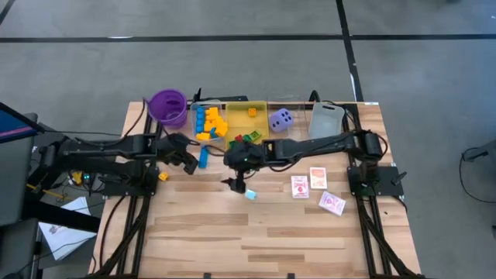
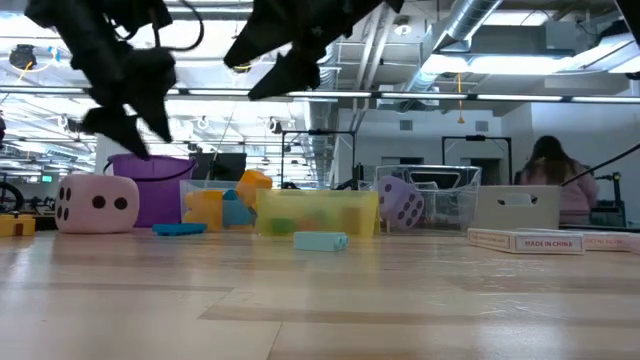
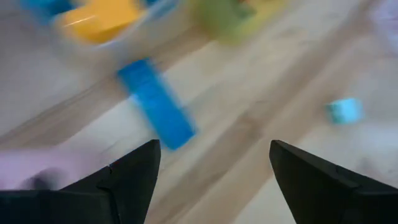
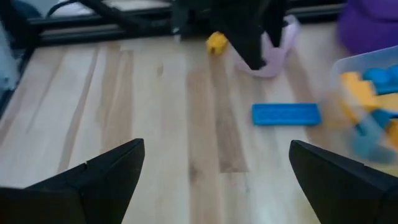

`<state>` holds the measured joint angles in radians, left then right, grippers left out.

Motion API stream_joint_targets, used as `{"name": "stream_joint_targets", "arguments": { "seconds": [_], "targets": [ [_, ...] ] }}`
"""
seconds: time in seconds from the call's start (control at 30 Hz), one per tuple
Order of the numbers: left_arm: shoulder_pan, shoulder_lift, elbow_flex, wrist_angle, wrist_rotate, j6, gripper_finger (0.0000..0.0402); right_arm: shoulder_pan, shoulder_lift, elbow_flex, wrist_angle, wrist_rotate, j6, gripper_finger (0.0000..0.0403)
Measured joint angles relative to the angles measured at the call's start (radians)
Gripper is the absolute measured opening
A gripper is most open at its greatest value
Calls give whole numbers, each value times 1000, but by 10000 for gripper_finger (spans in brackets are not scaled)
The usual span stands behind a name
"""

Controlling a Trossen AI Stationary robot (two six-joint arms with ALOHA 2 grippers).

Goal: Pick & Place Toys
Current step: Put the pink dice into the right transparent bin

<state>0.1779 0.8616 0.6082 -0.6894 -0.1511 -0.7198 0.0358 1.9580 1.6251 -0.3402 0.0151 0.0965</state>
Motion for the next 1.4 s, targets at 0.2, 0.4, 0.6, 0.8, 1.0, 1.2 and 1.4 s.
{"name": "stream_joint_targets", "arguments": {
  "seconds": [0.2, 0.4, 0.6, 0.8, 1.0, 1.2, 1.4],
  "targets": [
    [95, 0, 87, -265, -104, -25, 296, 0, -29, 1, -3, 42, 8, 392],
    [137, -1, 160, -350, -210, -22, 296, 1, -22, 1, -16, 42, 9, 392],
    [151, 22, 161, -544, -211, -100, 296, 1, -22, 1, -33, 42, 9, 392],
    [151, 59, 96, -497, -166, -126, 296, 1, -21, 1, -27, 42, 9, 392],
    [151, 102, -12, -354, -18, -122, 296, 1, -21, 1, -42, 41, 9, 392],
    [116, 60, 39, -217, 239, -53, 296, 9, -21, 1, -116, 35, 8, 392],
    [91, -30, 46, -15, 395, -26, 296, 16, -25, 0, -174, -19, 9, 392]
  ]
}}
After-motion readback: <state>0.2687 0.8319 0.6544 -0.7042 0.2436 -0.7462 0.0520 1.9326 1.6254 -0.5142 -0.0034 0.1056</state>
